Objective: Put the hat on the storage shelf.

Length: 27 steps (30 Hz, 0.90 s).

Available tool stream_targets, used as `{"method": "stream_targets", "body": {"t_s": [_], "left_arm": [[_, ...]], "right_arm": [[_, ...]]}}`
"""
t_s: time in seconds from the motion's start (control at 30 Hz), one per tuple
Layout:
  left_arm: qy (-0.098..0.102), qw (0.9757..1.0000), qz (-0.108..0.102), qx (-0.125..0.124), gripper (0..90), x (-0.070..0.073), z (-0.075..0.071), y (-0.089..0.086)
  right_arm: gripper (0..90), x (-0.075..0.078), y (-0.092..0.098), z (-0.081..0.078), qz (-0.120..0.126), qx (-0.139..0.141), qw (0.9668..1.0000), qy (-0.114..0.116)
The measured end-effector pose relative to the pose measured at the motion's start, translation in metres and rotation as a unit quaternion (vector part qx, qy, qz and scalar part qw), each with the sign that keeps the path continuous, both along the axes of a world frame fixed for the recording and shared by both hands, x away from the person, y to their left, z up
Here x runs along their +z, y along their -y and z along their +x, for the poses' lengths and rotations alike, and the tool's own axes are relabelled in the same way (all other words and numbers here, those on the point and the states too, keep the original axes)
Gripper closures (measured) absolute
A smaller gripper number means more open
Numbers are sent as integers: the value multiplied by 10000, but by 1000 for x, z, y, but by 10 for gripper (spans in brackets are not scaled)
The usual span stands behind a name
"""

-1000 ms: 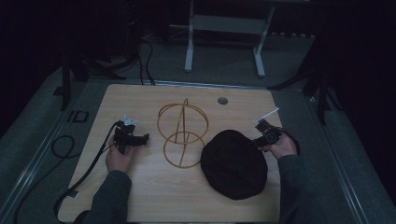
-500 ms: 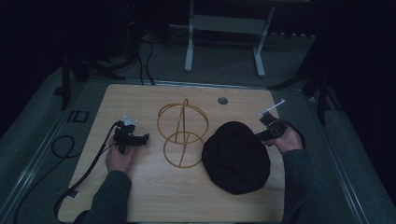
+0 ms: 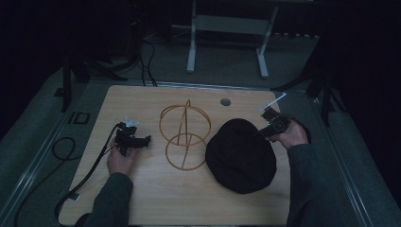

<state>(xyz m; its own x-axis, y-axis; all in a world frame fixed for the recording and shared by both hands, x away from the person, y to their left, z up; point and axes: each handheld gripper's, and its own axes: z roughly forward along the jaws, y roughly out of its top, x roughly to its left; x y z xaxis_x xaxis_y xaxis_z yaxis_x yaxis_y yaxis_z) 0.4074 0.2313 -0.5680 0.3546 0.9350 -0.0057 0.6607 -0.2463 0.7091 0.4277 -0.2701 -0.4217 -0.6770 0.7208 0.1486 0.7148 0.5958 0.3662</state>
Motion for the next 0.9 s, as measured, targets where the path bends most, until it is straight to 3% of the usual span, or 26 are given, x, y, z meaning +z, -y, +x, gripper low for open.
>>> {"method": "stream_targets", "body": {"t_s": [0.37,0.9], "left_arm": [[1,10000,-2,0,141,0,0,0],[-5,10000,8,-6,141,0,0,0]], "right_arm": [[791,37,-12,1,-388,92,9986,339],[792,72,-17,8,-502,42,9974,519]]}}
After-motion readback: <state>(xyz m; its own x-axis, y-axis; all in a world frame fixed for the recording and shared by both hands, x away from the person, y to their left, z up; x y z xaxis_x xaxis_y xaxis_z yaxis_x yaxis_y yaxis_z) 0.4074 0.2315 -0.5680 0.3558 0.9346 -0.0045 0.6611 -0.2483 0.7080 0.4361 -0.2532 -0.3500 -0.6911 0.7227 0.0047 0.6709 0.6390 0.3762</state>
